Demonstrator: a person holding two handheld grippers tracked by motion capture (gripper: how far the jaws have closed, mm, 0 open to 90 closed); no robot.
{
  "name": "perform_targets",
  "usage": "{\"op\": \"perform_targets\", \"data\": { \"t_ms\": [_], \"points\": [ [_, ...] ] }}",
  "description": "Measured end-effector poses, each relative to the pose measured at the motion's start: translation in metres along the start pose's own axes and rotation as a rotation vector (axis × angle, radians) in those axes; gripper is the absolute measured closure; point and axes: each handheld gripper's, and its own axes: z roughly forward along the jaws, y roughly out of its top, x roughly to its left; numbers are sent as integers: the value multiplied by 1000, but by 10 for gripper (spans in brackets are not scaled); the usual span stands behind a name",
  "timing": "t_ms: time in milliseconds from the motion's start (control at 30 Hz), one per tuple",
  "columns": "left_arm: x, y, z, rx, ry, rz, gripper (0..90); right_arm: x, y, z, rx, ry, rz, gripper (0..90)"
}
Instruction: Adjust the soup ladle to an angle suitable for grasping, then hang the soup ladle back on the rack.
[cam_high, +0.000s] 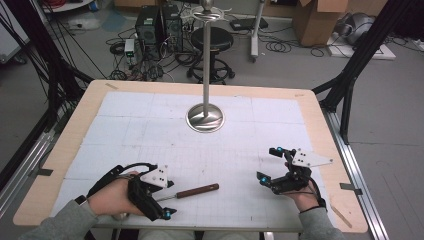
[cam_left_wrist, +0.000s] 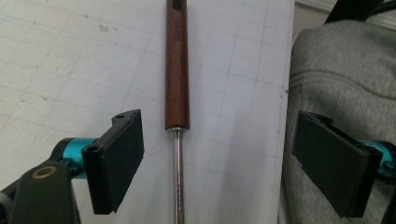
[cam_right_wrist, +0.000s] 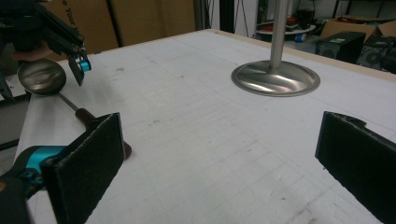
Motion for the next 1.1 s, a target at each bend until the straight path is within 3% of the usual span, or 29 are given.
{"op": "perform_targets", "data": {
  "t_ms": [67, 167, 333, 600, 767, 1100],
  "points": [
    [0, -1, -1, 16, 30, 6, 175, 0, 0, 0, -2, 0, 1, 4],
    [2, -4, -1, 38, 36, 7, 189, 0, 0, 0, -2, -1, 3, 4],
    [4, -7, 5, 116, 44, 15, 235, 0, 0, 0, 3, 0, 1, 4],
    [11, -10, 12, 226, 47, -8, 359, 1, -1, -3, 4, -7, 2, 4],
    [12, -10, 11, 241, 45, -18, 450, 1, -2, -2, 13, -5, 1, 4],
    [11, -6, 12, 330, 60, -7, 558, 1, -2, -2, 7, -3, -1, 4]
  ]
}}
